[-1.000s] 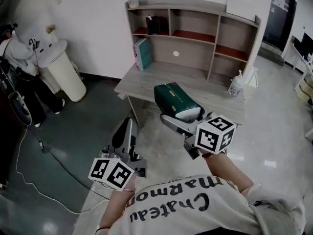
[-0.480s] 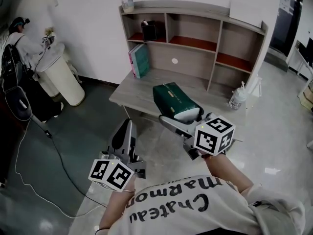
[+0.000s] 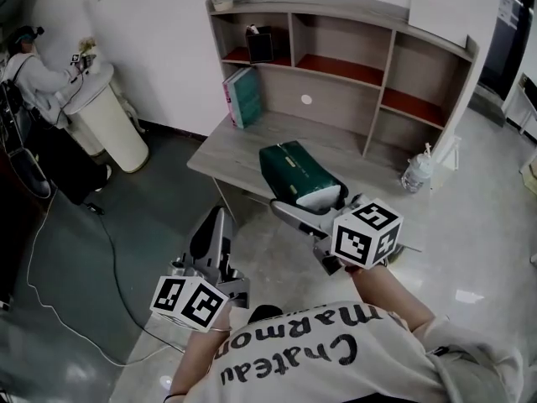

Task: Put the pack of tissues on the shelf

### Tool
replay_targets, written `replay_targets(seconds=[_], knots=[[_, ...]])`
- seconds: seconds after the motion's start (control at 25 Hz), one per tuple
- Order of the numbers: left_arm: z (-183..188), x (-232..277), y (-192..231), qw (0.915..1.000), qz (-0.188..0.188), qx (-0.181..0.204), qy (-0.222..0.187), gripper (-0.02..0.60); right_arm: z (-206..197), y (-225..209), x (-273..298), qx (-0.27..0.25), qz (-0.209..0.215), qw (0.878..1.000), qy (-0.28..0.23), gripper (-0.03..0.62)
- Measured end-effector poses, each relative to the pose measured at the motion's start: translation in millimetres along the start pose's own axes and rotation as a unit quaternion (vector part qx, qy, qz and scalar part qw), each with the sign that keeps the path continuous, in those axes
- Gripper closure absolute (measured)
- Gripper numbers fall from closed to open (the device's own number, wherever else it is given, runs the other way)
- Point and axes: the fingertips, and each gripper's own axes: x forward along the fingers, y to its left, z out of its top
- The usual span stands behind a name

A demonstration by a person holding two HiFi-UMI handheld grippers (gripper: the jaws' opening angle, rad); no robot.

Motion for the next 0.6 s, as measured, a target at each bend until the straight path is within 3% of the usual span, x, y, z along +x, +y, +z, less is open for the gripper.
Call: replay_targets(seconds=[0.6], knots=[[1.7,45.2,80.2,0.9989,-0.013,-0.024,0.038,0.551,-16.4,-23.9,79.0,0.024,-0.029,0.999,0.014,0.049]])
